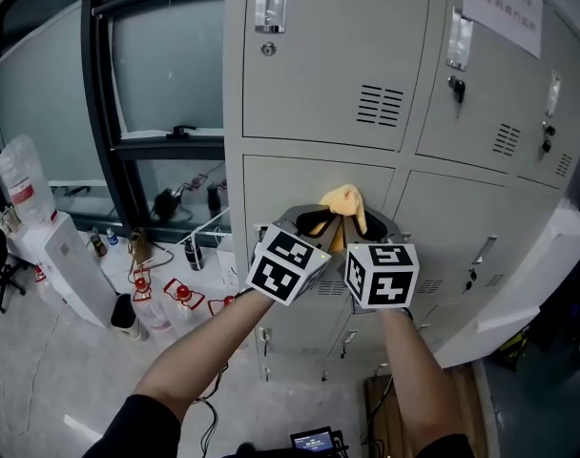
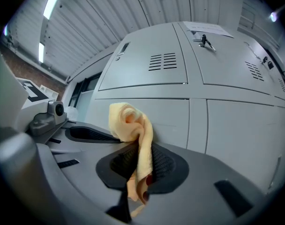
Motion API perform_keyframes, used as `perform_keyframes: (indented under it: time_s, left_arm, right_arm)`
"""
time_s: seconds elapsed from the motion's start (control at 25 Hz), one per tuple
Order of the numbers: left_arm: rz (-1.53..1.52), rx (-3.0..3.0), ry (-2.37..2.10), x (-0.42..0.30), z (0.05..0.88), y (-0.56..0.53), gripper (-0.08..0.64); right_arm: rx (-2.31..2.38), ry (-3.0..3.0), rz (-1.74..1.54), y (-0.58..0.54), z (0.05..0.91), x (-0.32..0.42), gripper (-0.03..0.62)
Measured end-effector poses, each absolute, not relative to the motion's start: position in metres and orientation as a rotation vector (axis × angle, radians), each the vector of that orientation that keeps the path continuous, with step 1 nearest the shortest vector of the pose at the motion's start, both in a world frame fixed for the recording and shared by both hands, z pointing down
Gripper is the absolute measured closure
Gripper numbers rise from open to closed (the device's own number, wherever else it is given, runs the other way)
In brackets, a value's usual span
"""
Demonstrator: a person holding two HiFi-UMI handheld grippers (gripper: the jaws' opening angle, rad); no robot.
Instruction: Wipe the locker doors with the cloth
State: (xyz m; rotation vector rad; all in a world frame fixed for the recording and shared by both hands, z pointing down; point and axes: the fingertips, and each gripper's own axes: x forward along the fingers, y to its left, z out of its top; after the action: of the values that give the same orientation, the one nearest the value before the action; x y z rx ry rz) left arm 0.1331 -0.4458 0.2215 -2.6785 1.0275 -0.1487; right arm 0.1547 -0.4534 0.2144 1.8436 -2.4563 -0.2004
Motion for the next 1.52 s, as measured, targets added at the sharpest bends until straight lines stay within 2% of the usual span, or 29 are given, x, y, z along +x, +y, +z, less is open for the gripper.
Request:
perform_keyframes:
  time_s: [0.68, 1.24, 1.52]
  left_arm:
    - [-0.146, -2.727, 0.895, 0.21, 0.23, -0.444, 0.528]
    - [-0.12, -2.739, 0.894, 0.211, 0.231, -0.441, 0.528]
    - [-0.081, -2.717, 0.889, 0.185, 0.219, -0.426, 0.528]
  right_arm:
    - [1.929, -2.393, -0.15, -0.452, 0.224, 0.232, 0.52]
    - [1.951, -2.377, -0.124, -0.45, 0.225, 0.234, 0.52]
    - [1.876, -2.449, -0.178, -0.436, 0.212, 0.206, 0.52]
